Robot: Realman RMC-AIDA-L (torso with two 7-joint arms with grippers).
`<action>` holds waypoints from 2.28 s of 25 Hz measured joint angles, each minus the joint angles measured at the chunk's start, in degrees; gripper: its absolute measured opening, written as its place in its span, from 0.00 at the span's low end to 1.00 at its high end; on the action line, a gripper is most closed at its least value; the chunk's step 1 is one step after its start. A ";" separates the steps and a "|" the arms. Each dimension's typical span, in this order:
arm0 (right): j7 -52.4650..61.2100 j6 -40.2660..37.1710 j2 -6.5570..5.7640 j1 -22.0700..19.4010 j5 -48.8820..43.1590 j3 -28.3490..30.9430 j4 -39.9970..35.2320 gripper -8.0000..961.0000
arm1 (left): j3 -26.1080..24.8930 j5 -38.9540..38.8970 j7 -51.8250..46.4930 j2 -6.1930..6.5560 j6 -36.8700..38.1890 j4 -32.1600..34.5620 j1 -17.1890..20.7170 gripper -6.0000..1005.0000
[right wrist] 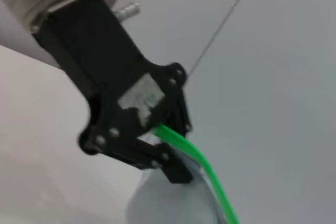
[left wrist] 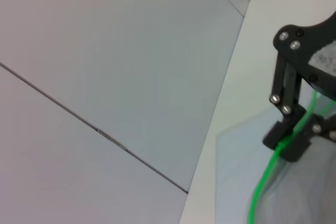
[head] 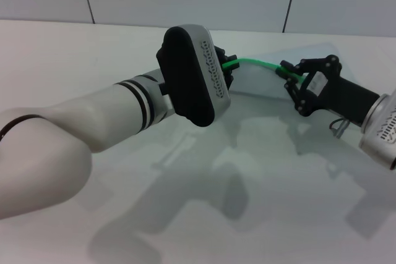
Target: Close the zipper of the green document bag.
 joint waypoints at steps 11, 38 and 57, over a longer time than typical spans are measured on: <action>-0.64 1.73 -0.59 -0.65 0.02 5.32 3.51 0.09 | -3.43 1.36 2.17 0.02 0.02 6.02 6.43 0.06; -5.58 3.56 -2.24 -1.77 4.68 14.77 7.53 0.10 | -6.88 1.07 4.56 -0.37 -0.75 11.32 13.28 0.06; 0.46 -5.75 1.29 -17.20 19.38 16.12 -18.24 0.52 | -5.89 -11.02 -10.89 -0.38 -26.33 2.24 11.31 0.44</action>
